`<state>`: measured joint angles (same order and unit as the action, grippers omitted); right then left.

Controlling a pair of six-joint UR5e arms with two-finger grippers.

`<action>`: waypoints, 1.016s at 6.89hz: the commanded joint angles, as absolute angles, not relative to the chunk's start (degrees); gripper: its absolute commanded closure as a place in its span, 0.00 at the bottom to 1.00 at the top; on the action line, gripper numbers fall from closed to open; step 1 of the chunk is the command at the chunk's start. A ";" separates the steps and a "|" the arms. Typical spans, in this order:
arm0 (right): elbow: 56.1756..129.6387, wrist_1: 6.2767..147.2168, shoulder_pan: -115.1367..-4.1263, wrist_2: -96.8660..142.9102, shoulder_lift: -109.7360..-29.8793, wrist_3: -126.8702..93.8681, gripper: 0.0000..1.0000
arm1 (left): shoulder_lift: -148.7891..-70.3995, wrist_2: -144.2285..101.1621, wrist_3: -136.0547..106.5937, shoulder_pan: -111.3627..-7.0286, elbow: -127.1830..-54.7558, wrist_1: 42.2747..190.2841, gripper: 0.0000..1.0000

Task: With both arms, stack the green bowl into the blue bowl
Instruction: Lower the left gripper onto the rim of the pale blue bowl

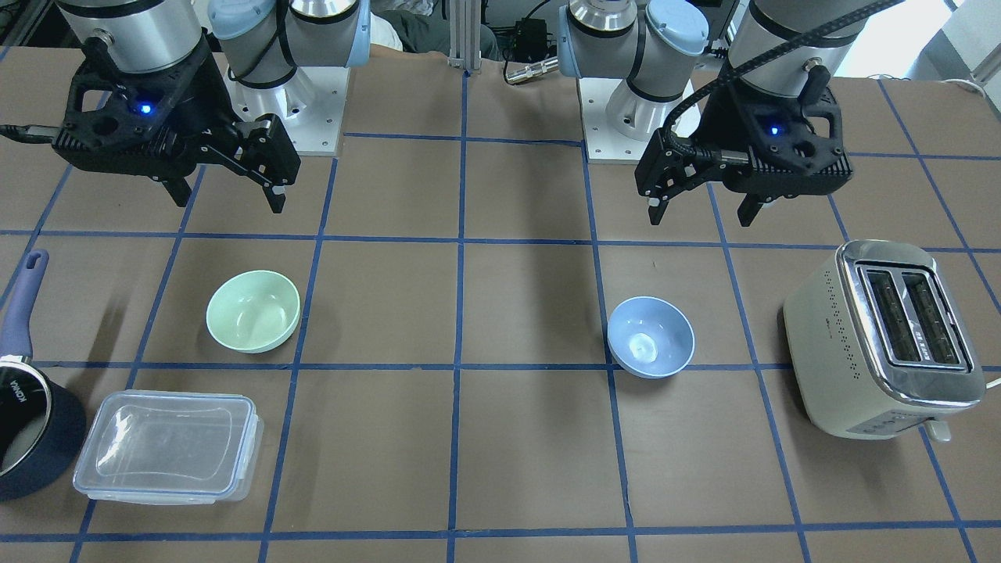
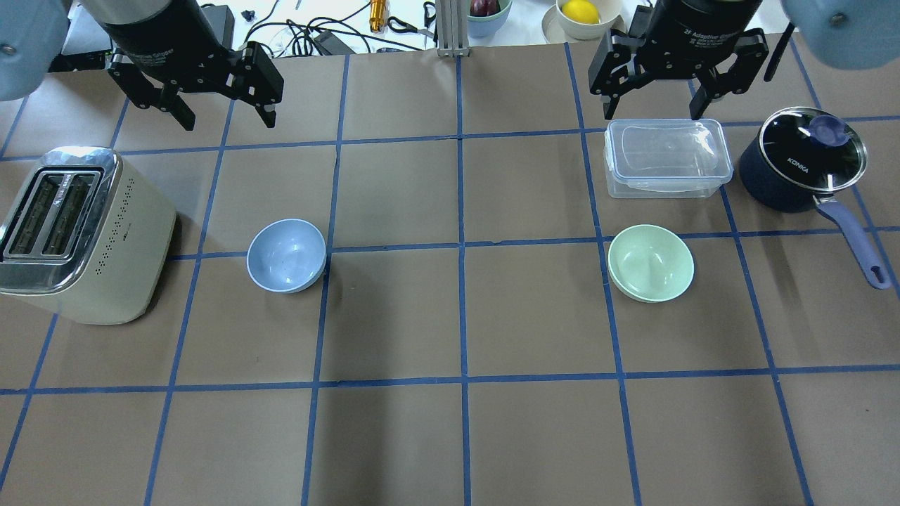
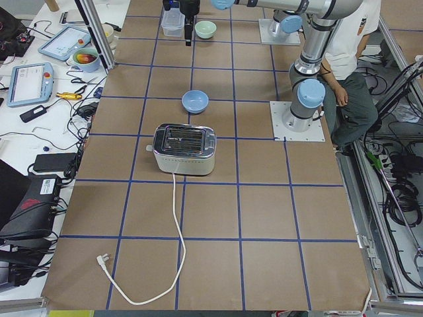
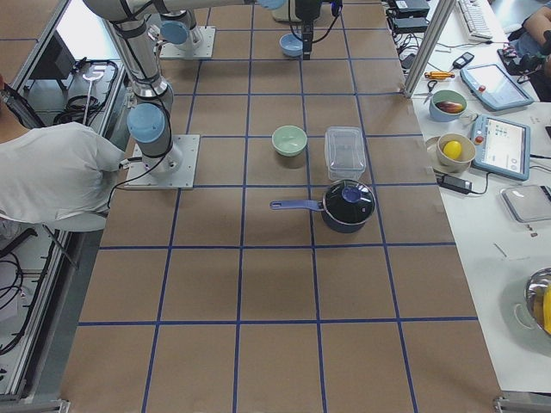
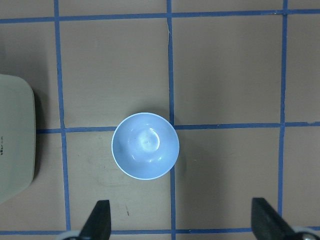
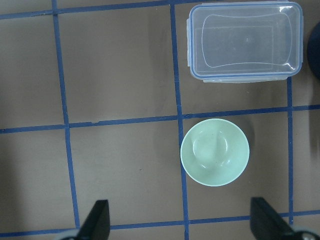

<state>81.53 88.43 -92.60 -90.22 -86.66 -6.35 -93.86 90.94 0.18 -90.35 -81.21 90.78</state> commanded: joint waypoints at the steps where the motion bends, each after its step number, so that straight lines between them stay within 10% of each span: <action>1: 81.56 88.33 -92.55 -90.44 -86.66 -6.33 0.00 | -93.78 90.88 0.26 -90.18 -81.65 90.79 0.00; 7: 81.74 88.33 -92.55 -90.44 -86.66 -6.33 0.00 | -101.15 89.83 0.44 -90.53 -114.49 53.66 0.00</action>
<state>81.71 88.38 -92.70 -90.40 -86.68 -6.33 -99.77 89.95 0.48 -90.33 -108.73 61.98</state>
